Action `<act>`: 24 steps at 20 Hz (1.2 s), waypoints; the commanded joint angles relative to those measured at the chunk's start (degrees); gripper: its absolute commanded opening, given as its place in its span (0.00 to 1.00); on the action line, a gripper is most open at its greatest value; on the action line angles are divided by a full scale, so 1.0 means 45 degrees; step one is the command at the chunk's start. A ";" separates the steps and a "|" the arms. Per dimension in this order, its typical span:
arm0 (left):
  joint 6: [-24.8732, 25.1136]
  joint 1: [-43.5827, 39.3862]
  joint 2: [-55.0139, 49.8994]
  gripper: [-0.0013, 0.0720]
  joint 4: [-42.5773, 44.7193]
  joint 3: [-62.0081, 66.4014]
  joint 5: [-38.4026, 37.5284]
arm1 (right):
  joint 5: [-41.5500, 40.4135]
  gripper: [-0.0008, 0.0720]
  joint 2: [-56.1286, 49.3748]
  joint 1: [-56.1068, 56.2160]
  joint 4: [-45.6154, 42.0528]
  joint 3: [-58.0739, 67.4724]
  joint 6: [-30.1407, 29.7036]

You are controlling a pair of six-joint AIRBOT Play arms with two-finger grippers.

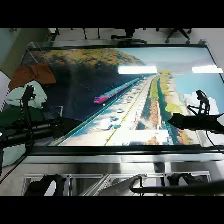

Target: Fold the shirts.

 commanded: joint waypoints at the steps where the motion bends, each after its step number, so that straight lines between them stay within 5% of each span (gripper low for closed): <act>1: 0.0019 -0.0005 0.0010 0.03 0.0019 -0.0005 -0.0015 | -0.0005 0.04 0.0010 0.0015 0.0000 -0.0005 0.0010; 9: -0.0005 0.0029 0.0005 0.03 0.0607 0.0044 0.0884 | -0.0005 0.04 0.0010 0.0015 0.0000 -0.0005 0.0010; 14: -0.1598 0.0024 -0.2322 0.04 0.6737 0.3181 0.1778 | -0.0005 0.04 0.0010 0.0015 0.0000 -0.0005 0.0015; 15: -0.1763 0.0024 -0.3206 0.14 0.7752 0.4177 0.2220 | -0.0005 0.04 0.0005 0.0015 0.0000 -0.0005 0.0015; 16: -0.1763 0.0024 -0.4095 0.65 0.8490 0.5095 0.2841 | -0.0005 0.04 0.0005 0.0015 0.0000 -0.0005 0.0010; 17: -0.1753 0.0024 -0.5168 0.96 0.9350 0.6071 0.3759 | -0.0005 0.04 0.0010 0.0015 0.0000 -0.0005 0.0010; 20: -0.1598 0.0019 -0.8966 0.96 1.2361 0.9170 0.5741 | -0.0005 0.04 0.0005 0.0015 0.0000 -0.0005 0.0010; 24: -0.1311 -0.0010 -1.4790 0.99 1.5985 1.3993 0.5008 | -0.0005 0.04 0.0005 0.0015 0.0000 -0.0005 0.0015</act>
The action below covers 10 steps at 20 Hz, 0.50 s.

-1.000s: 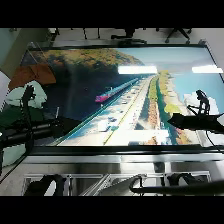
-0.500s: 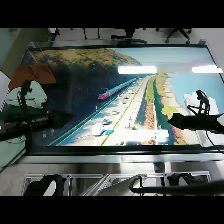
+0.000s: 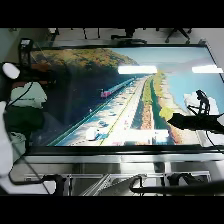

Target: Fold the shirts.

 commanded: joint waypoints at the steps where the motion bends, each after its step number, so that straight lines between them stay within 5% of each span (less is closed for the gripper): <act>1: 0.0257 -0.0010 -0.4833 0.99 0.3837 0.4095 -0.0083 | 0.0005 0.04 0.0010 0.0015 0.0000 -0.0005 0.0005; 10: 0.0695 0.0413 -0.8432 0.99 0.7359 0.5654 0.1875 | 0.0005 0.04 0.0005 0.0015 0.0000 -0.0005 0.0005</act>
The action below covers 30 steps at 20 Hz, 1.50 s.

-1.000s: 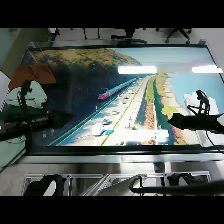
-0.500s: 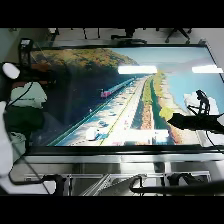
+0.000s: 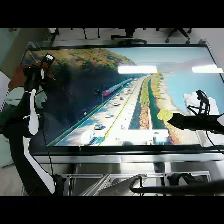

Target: Fold the shirts.

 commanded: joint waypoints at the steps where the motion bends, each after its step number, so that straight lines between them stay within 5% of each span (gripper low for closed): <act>1: 0.0073 0.0214 -0.1112 0.99 0.1185 0.0267 0.1078 | 0.0000 0.04 0.0005 0.0015 0.0000 -0.0005 0.0000; 9: 0.0068 0.0408 -0.2370 0.97 0.1224 0.0272 0.3706 | 0.0000 0.04 0.0000 0.0015 0.0005 -0.0005 0.0000; 11: 0.0073 0.0544 -0.2390 0.30 0.1234 0.0272 0.3857 | 0.0000 0.04 0.0000 0.0015 0.0000 -0.0005 0.0000; 12: 0.0068 0.0597 -0.2365 0.15 0.1239 0.0277 0.3832 | 0.0000 0.04 0.0005 0.0015 0.0000 -0.0005 0.0000; 13: 0.0058 0.0646 -0.2312 0.15 0.1224 0.0272 0.3779 | 0.0005 0.04 0.0005 0.0015 0.0000 -0.0005 0.0000; 14: 0.0044 0.0622 -0.2229 0.02 0.1214 0.0272 0.3604 | 0.0000 0.04 0.0005 0.0015 0.0000 -0.0005 0.0000; 22: -0.0699 -0.2443 0.1506 0.03 0.0933 0.0272 0.2676 | 0.0005 0.04 0.0000 0.0015 0.0000 -0.0005 0.0000; 30: -0.1049 -0.5586 0.6343 0.03 -0.6960 0.0267 -0.3638 | 0.0000 0.04 0.0000 0.0015 0.0000 -0.0005 0.0000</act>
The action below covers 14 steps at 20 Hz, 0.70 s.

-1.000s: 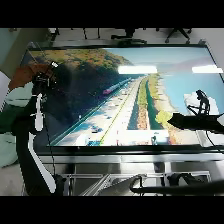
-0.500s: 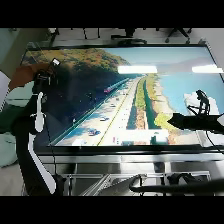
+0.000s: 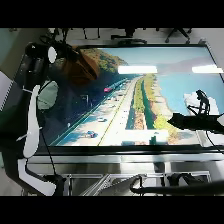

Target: Fold the shirts.

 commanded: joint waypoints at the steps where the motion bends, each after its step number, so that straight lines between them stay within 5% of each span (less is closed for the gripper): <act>1: -0.0520 -0.1205 0.1452 0.03 -0.3779 -0.0010 -0.3779 | 0.0000 0.04 0.0000 0.0015 0.0010 -0.0005 0.0000; 5: -0.1088 -0.2210 0.1851 0.03 -0.6577 -0.1768 -0.5382 | 0.0000 0.04 -0.0010 0.0015 0.0005 -0.0005 0.0005; 9: -0.1681 -0.2841 0.1841 0.05 -0.7014 -0.3487 -0.5377 | 0.0000 0.04 0.0000 0.0015 0.0005 -0.0005 0.0000; 11: -0.2108 -0.2851 0.1846 0.91 -0.7033 -0.3793 -0.5610 | 0.0005 0.04 0.0000 0.0015 0.0005 -0.0005 0.0000; 14: -0.2637 -0.2497 0.1851 0.97 -0.7057 -0.3342 -0.6989 | 0.0000 0.04 0.0000 0.0015 0.0005 -0.0005 0.0000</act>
